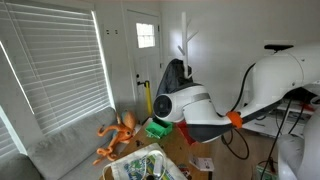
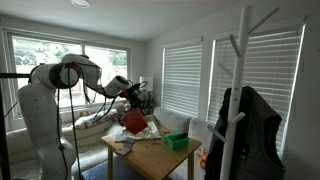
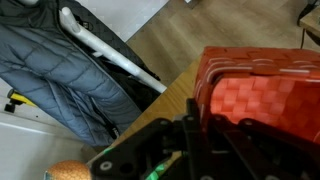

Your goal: Lift the red box and pour its content on the white bag

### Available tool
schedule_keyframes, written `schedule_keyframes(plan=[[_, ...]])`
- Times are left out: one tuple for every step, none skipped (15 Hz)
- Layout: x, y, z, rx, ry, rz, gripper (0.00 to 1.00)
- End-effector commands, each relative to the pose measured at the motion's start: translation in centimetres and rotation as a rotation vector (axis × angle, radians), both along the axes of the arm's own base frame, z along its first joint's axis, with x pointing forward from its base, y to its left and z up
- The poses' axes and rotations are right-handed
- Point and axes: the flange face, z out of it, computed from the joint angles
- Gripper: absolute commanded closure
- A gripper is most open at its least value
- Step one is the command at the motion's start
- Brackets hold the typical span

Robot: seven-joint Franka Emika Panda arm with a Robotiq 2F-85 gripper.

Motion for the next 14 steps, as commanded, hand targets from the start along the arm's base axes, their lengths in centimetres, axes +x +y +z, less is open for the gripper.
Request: schedule_keyframes(plan=[[0.1,-4.0,-0.3,0.051,-0.071,-0.171,0.99],[-0.1,-6.4,-0.6,0.076,-0.074,-0.217,0.99],[-0.5,-8.5,-0.5,0.096,-0.081,-0.266,0.99],[-0.8,-10.7,-0.7,0.127,-0.085,-0.311,0.99],[-1.1,-12.6,-0.6,0.153,-0.091,-0.359,0.99],[-1.1,-14.4,-0.6,0.183,-0.099,-0.405,0.99],[-1.1,-16.2,-0.5,0.221,-0.104,-0.447,0.99],[-1.1,-17.7,-0.3,0.258,-0.11,-0.486,0.99],[-0.9,-18.8,-0.3,0.295,-0.121,-0.526,0.99],[-0.5,-19.0,0.4,0.343,-0.146,-0.54,0.99],[-0.4,-18.6,-0.7,0.259,-0.104,-0.507,0.96],[-0.3,-19.3,-0.5,0.288,-0.117,-0.524,0.96],[-0.3,-19.5,-0.3,0.303,-0.124,-0.532,0.96],[-0.3,-19.4,-0.2,0.309,-0.125,-0.533,0.96]])
